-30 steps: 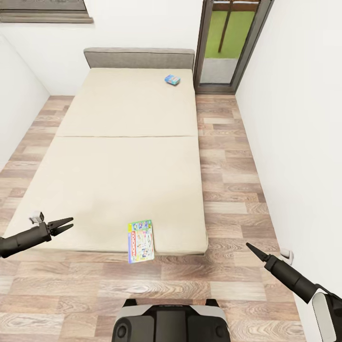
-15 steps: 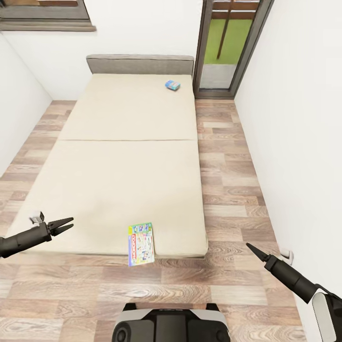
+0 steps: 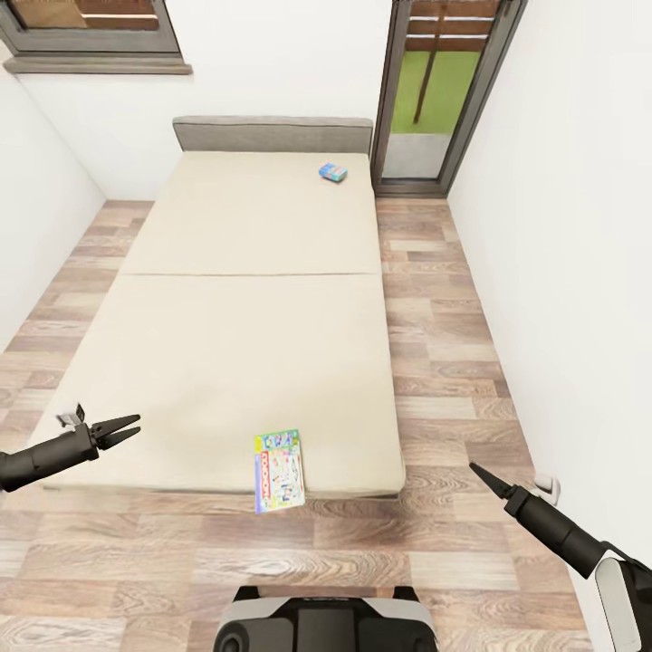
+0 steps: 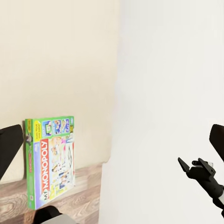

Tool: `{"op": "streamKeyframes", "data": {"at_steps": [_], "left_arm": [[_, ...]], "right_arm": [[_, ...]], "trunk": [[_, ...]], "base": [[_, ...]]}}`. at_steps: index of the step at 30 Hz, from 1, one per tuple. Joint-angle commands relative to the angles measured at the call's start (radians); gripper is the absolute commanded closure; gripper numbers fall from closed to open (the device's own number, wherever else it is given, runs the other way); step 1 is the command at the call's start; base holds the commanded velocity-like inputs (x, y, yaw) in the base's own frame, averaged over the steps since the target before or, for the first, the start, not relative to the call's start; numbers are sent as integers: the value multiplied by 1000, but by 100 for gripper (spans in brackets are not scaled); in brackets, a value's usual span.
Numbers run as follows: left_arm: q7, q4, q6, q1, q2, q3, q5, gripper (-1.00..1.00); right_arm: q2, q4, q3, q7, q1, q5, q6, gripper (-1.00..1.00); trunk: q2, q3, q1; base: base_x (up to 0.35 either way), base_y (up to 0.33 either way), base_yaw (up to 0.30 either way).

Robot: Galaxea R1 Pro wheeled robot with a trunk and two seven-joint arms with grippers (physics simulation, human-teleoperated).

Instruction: Put all the toys in the child's room - the three board games (two on the bed and one on the table), the two jigsaw puzzles on the table, and the tennis ball on the table - inside the toy box on the table in the child's room.

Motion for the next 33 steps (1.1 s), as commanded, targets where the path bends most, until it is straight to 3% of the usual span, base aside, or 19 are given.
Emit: {"op": "streamKeyframes", "data": {"at_steps": [1,15,23,33], "left_arm": [[-3,0,10,0,0,0,1,-100],[-3,0,10,0,0,0,0,-100],[-5,0,10,0,0,1,0,-100],[-5,0,10,0,0,0,1,-100]], "right_arm": [[0,0,-1,1,-1,-5,7,-100],[-1,-7,-1,4,-2,-5,8,-100],[1,-46,-53,46,-3,-5,12,-100],[4,-56,-62,65,-4,-5,13,-100]], "trunk": [[-1,1,1],[-1,24,1],[-1,37,1],[-1,53,1]], "base": [[0,3,0],[0,0,0],[0,0,0],[0,0,0]]}}
